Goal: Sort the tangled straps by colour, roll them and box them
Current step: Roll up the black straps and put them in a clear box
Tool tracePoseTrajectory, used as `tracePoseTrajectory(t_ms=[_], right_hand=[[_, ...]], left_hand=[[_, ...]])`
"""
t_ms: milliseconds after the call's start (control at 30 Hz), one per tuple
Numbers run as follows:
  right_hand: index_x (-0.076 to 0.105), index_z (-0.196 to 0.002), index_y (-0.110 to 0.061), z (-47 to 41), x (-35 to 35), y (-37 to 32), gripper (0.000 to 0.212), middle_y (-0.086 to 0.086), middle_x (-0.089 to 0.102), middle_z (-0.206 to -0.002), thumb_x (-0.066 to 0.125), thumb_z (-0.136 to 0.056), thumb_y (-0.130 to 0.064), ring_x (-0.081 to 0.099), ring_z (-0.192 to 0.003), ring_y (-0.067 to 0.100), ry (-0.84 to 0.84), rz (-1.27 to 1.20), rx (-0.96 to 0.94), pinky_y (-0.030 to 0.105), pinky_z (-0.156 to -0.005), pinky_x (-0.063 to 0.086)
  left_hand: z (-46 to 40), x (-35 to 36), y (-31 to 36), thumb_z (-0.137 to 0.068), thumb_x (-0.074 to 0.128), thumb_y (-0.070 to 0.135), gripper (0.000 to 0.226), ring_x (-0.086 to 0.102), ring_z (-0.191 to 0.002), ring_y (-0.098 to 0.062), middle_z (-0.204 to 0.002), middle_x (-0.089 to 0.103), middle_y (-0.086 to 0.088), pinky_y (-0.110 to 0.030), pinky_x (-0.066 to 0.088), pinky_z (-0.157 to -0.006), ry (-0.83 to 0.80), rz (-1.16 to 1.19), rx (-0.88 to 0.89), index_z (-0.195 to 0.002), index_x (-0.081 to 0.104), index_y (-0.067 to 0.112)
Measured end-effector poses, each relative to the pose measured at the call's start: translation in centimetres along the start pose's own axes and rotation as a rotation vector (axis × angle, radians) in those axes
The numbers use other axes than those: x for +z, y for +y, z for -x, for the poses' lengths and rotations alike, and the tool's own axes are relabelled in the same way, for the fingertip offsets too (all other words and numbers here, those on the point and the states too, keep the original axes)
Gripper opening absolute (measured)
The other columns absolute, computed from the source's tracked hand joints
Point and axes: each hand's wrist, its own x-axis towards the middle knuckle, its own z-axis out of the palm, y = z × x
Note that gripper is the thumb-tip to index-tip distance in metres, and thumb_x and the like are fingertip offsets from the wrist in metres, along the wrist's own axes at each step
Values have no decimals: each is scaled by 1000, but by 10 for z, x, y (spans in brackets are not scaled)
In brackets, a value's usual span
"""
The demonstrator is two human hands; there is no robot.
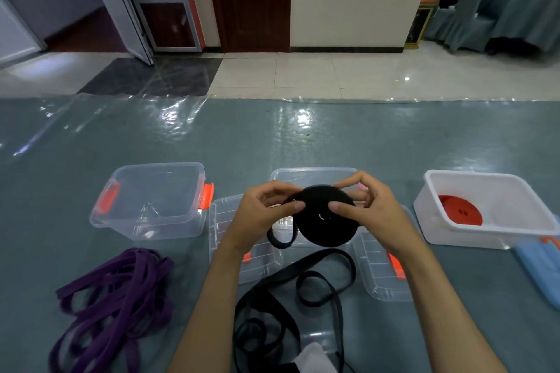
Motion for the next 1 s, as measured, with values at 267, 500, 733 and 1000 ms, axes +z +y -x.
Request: tracePoseTrajectory(t_ms=[267,500,733,1000], right_hand=[[75,-123,-33,-1,-3,4,46,9,83,-100,92,-81,-23,81,-91,29,27,27,-18,34,-78,65],[75,-120,-30,-3,2,12,45,6,83,-99,91,-78,-29,81,-88,25,204,-20,-84,25,-72,62],[74,-113,-33,-11,11,26,41,9,82,-103,91,-75,-28,80,-94,30,394,-159,-66,39,-78,65],[72,-106,-31,-22,5,40,35,10,81,-110,88,-76,-23,78,-101,34,430,-219,-8,50,-87,62]], left_hand=[[0,8,-10,-86,87,12,27,78,-95,-27,-103,78,-10,-31,61,-85,21,52,-53,-105,70,6],[-5,15,-19,-87,86,13,19,78,-95,-29,-105,78,-13,-32,61,-86,113,121,-42,-99,71,10],[-5,31,-41,-77,90,18,21,75,-101,-27,-113,74,-12,-33,59,-89,191,309,-103,-80,70,15],[-10,40,-50,-80,90,11,21,77,-98,-29,-104,76,-9,-39,62,-88,283,281,-41,-83,68,12]])
